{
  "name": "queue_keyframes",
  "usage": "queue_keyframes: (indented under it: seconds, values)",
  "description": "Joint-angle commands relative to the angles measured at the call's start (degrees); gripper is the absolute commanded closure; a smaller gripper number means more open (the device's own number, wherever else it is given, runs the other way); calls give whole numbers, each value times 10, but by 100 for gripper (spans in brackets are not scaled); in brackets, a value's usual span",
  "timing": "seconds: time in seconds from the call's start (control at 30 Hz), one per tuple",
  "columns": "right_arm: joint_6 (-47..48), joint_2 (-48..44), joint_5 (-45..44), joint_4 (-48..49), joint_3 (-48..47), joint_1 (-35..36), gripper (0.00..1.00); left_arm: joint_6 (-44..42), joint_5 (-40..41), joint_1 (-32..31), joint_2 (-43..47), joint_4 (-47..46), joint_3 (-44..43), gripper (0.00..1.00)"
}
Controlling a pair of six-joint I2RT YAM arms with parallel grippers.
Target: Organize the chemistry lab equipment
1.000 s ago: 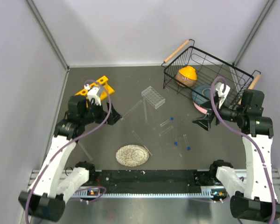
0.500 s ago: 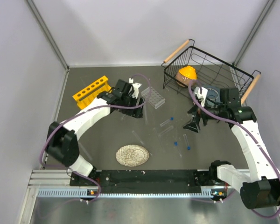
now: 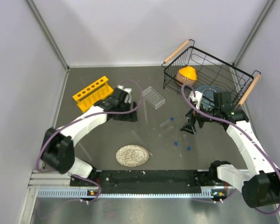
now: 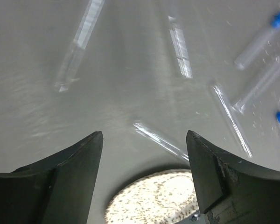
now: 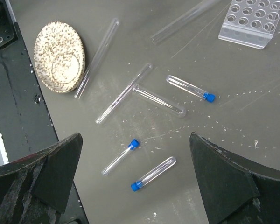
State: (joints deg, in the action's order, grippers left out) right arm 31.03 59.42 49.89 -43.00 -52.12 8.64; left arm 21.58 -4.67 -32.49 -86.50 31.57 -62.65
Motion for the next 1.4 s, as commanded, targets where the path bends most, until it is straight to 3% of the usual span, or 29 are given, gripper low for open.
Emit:
queue_keyframes:
  seconds: [0.0, 0.07, 0.1, 0.3, 0.37, 0.53, 0.67, 1.07, 1.33, 1.37]
  values:
    - [-11, -1, 14, 44, 7, 9, 1, 65, 83, 136, 119, -1, 75, 22]
    - [-10, 1, 12, 48, 9, 8, 1, 124, 102, 214, 164, -5, 119, 20]
    - [-11, 3, 11, 49, 9, 9, 1, 144, 148, 231, 173, -5, 130, 19]
    - [-20, 19, 17, 60, 9, 9, 1, 301, 318, 281, 144, 51, 117, 16]
    - [-22, 20, 16, 61, 7, 8, 1, 331, 316, 311, 122, 53, 102, 11]
    - [-22, 21, 10, 63, 10, 9, 1, 361, 224, 387, 35, 5, 77, 18]
    - [-24, 21, 6, 63, 11, 8, 1, 348, 213, 394, -34, -21, 45, 37]
    - [-24, 31, 7, 66, 12, 9, 1, 344, 206, 393, -101, -61, 44, 36]
    - [-27, 22, 6, 66, 18, 11, 1, 354, 203, 393, -132, -38, 43, 68]
    - [-27, 21, 6, 66, 18, 9, 1, 352, 204, 393, -130, -35, 45, 77]
